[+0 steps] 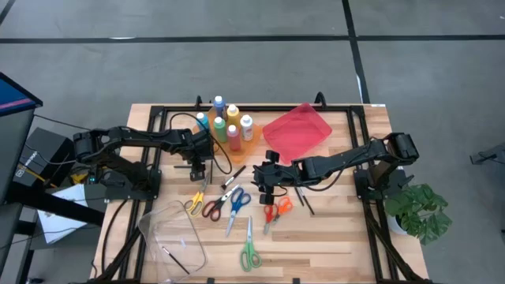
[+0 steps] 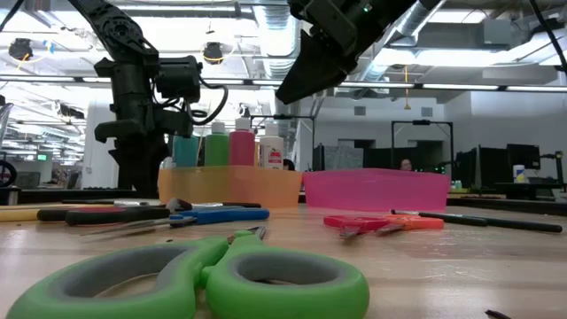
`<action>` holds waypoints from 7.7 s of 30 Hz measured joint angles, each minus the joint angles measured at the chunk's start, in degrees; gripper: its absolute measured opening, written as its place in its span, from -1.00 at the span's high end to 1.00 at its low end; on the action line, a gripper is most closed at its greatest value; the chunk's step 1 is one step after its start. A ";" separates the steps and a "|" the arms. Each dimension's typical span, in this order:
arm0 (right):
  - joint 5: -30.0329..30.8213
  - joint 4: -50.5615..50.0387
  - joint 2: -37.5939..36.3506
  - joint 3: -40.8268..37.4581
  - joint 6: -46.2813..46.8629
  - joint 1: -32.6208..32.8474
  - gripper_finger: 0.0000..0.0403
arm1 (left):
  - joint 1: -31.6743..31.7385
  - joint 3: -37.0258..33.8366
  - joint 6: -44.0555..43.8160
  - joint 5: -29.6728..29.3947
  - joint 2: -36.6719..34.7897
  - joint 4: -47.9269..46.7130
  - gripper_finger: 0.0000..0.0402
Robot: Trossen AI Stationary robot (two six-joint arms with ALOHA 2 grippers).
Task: Pick & Place Paint Supplies
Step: Put the makeup brush into the transparent bin
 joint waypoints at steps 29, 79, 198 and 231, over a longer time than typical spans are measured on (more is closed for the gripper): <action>-0.10 0.04 0.00 0.00 0.03 0.00 0.21 | 0.22 -5.45 2.80 0.01 -0.21 7.72 0.47; -0.07 -0.13 0.00 0.00 0.03 0.04 0.21 | -15.94 -5.52 -8.47 7.96 -35.21 23.79 1.00; -0.07 -1.49 0.00 0.00 1.54 0.39 0.21 | -38.60 -1.58 -31.30 -59.04 -26.20 22.01 0.17; -0.07 -2.28 0.00 0.02 1.52 0.39 0.21 | -20.42 -10.25 -63.50 -46.32 -2.59 22.21 -0.42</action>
